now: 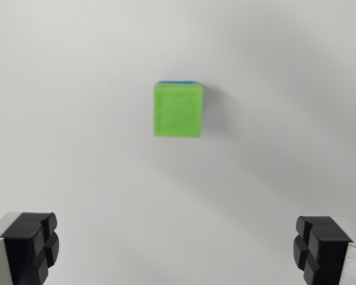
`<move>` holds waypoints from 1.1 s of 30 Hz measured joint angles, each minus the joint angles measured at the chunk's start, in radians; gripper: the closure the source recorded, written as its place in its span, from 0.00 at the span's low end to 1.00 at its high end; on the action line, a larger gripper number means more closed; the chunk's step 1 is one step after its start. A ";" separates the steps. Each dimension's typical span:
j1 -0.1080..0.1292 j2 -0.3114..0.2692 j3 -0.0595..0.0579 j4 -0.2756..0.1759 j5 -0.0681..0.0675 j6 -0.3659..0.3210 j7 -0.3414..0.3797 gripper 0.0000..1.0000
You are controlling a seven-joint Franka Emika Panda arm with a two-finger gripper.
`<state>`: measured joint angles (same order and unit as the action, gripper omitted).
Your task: Stack cube
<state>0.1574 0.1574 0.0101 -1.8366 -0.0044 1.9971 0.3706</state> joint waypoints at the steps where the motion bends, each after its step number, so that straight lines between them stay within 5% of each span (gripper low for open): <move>1: 0.000 -0.002 0.000 0.005 0.000 -0.006 0.000 0.00; 33: 0.000 -0.010 0.000 0.045 0.000 -0.058 0.000 0.00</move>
<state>0.1574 0.1478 0.0100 -1.7911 -0.0043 1.9388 0.3701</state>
